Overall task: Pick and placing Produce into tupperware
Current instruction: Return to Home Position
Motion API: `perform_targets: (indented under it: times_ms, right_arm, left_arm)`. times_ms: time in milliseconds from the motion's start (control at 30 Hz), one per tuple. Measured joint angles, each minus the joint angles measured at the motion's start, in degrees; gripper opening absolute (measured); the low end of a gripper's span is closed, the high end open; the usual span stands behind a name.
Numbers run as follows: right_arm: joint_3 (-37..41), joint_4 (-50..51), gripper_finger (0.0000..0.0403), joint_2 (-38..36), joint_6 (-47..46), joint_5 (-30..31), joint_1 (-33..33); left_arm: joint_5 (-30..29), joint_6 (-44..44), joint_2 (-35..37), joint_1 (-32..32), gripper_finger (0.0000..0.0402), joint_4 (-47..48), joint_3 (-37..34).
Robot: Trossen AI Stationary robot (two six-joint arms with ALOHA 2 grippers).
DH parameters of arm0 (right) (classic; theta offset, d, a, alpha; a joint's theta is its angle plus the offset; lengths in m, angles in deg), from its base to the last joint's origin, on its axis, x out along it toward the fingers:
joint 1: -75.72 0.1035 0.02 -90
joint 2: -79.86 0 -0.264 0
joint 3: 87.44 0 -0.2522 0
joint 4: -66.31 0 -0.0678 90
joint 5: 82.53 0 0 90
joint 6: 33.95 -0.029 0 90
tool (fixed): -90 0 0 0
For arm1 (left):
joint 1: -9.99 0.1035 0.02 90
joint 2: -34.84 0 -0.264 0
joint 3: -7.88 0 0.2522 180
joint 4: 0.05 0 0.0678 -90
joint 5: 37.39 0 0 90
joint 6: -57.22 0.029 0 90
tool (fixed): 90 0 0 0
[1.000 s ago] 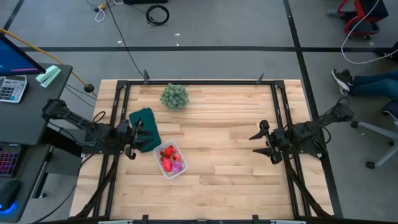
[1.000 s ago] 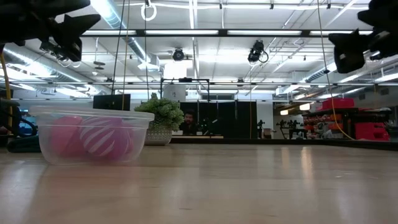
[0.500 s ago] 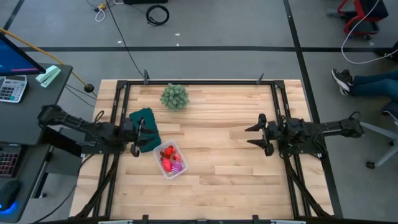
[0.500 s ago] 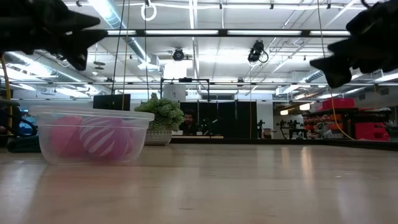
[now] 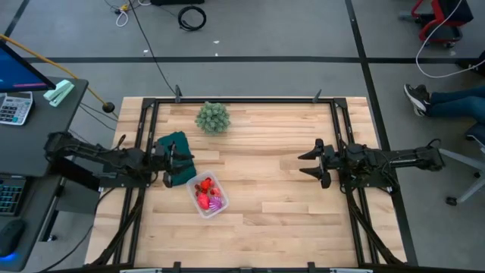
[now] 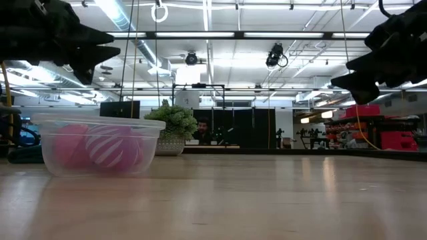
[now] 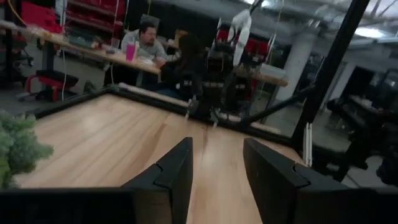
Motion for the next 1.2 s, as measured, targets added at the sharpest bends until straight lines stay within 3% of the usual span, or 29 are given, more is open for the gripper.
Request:
perform_targets:
  times_ms: [333,600,1200]
  right_arm:
    - [-0.3,0.5,0.0258,0.1,-5.9,0.1,0.0]
    - [-0.7,1.3,0.0258,0.1,-6.2,0.1,0.0]
    - [-0.8,1.5,0.0258,0.1,-6.1,0.2,0.0]
  left_arm:
    - [4.3,4.7,11.4,0.9,0.0142,0.5,1.2]
    - [3.8,3.4,21.9,0.9,0.0153,13.1,1.3]
    - [4.4,0.3,21.6,1.5,0.0146,17.0,0.1]
